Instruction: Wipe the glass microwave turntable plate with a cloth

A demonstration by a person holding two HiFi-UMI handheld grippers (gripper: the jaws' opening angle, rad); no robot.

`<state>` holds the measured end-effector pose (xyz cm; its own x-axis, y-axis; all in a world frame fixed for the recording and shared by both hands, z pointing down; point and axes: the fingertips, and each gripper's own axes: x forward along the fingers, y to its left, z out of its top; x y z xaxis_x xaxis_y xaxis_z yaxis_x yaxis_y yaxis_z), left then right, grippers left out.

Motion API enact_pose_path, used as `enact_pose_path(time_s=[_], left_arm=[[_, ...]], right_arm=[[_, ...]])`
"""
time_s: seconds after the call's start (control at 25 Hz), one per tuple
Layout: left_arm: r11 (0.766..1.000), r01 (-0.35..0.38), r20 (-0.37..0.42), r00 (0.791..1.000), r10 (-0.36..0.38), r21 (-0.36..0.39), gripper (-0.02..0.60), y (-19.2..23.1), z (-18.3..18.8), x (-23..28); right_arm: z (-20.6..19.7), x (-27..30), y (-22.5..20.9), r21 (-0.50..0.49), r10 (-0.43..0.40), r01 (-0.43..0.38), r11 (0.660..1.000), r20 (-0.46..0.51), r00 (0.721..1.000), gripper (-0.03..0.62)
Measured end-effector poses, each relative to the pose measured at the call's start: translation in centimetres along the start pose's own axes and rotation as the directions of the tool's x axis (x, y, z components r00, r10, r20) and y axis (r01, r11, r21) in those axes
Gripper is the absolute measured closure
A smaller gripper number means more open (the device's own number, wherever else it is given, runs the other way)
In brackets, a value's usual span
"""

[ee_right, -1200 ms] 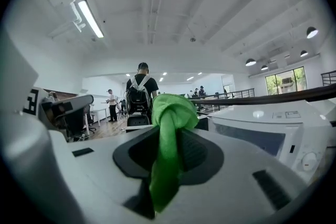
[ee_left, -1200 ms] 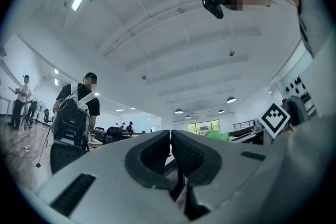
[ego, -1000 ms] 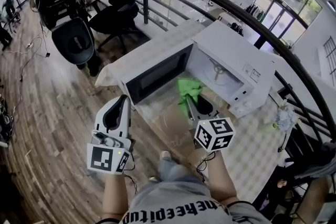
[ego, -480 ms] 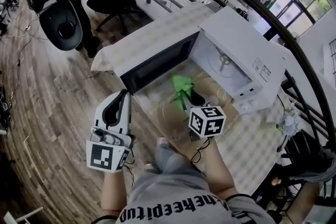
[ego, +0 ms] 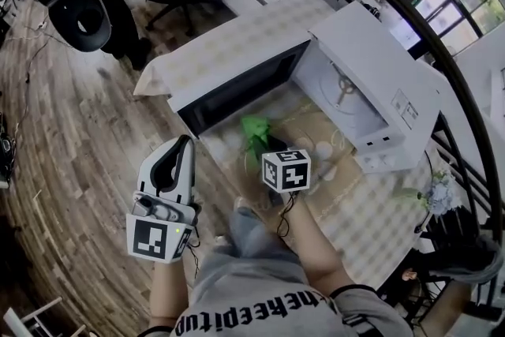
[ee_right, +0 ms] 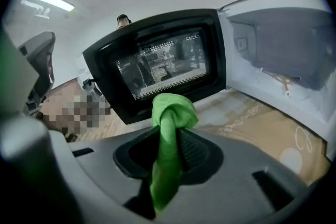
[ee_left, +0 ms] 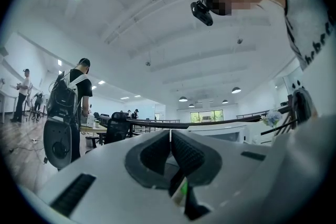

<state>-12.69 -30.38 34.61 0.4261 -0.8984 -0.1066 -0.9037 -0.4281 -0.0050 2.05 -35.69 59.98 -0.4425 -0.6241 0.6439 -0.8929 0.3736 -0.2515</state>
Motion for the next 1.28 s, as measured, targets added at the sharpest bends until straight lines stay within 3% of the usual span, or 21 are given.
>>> enact_pose_path(time_s=[0.28,0.44,0.8,1.28], left_arm=[[1.000,-0.028,-0.020,0.999,0.028,0.011,0.569,0.8,-0.4,-0.1],[0.999,-0.037,-0.017,0.999,0.037,0.014,0.569,1.1,-0.2,-0.1],[1.000,-0.017,-0.012,1.000,0.017,0.010,0.569,0.5,-0.1,0.4],[1.000,0.008,0.001,1.000,-0.008,0.009,0.569,-0.2,0.4,0.5]], right_arm=[[-2.6,4.4,1.7,-0.088,0.002,-0.013,0.996,-0.132,0.991,0.503],[-2.9,4.7,1.0,-0.112,-0.024,0.009,0.994,-0.137,0.990,0.507],[-2.9,2.5,-5.2,-0.054,-0.133,0.127,0.990,-0.121,0.984,0.508],[-4.1,-2.0,-13.1,0.011,-0.277,0.280,0.960,-0.100,0.955,0.508]])
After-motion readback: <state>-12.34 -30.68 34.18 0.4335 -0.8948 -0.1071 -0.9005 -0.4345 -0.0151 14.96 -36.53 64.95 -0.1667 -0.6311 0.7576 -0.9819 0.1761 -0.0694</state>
